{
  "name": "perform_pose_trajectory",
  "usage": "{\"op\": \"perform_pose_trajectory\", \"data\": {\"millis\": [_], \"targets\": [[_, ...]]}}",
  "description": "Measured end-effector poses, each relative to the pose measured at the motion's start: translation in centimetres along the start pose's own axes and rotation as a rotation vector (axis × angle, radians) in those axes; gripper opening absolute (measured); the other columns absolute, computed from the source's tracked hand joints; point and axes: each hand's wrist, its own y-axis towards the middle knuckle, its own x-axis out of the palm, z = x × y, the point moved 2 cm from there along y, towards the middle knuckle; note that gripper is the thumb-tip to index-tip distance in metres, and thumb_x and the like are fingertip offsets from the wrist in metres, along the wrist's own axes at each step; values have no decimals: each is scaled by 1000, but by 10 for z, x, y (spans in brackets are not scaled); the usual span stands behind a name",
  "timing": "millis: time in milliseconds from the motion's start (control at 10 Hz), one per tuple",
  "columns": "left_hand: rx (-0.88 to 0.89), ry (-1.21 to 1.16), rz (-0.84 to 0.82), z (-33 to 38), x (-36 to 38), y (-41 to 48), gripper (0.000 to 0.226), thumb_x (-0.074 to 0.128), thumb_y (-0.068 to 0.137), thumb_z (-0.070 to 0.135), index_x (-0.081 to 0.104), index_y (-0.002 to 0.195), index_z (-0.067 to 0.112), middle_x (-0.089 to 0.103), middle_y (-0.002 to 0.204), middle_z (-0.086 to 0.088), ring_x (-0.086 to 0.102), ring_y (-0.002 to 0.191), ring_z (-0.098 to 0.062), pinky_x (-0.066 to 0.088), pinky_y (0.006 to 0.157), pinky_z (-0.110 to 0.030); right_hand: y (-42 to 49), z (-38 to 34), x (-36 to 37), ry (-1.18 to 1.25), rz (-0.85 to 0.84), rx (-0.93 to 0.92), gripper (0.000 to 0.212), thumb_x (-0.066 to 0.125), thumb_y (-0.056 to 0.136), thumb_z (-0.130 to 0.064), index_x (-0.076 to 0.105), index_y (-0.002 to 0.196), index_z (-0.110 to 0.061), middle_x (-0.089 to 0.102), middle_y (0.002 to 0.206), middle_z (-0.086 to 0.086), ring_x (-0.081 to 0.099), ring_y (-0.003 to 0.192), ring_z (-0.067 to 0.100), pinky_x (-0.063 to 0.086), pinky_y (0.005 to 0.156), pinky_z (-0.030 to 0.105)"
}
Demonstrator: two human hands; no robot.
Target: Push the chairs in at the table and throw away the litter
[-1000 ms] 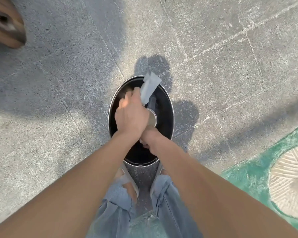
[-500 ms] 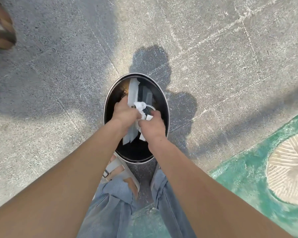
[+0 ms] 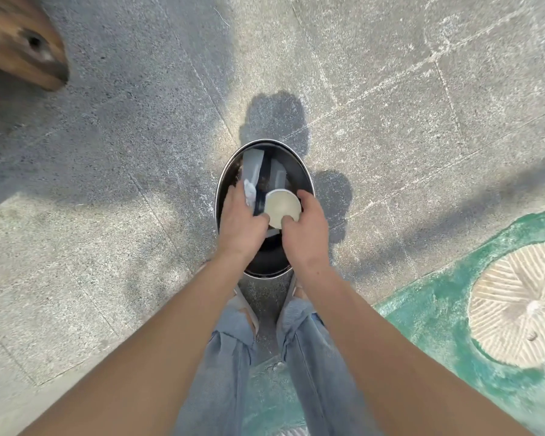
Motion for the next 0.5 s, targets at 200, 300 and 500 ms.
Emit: {"op": "perform_pose_trajectory", "data": {"millis": [200, 300, 500], "targets": [[109, 110, 10, 15, -60, -100, 71, 64, 88, 7, 39, 153, 17, 46, 152, -5, 43, 140, -23, 28, 113, -27, -82, -34, -70, -99, -118, 12, 56, 56, 90, -1, 50, 143, -15, 58, 142, 5, 55, 129, 24, 41, 109, 34], [199, 254, 79, 38, -107, -155, 71, 66, 87, 14, 39, 153, 19, 47, 151, -9, 43, 139, -30, 33, 118, -43, -124, -75, -107, -254, -161, -102, 60, 63, 89, -10, 45, 146, -18, 54, 144, 4, 62, 115, 25, 45, 106, 39], [287, 278, 251, 105, -187, -256, 84, 68, 89, 31, 21, 160, 27, 28, 166, -9, 29, 151, -32, 26, 122, -54, -206, -179, -178, -404, -184, -379, 62, 63, 88, -14, 41, 145, -18, 54, 139, 8, 57, 123, 29, 48, 94, 37]]}}
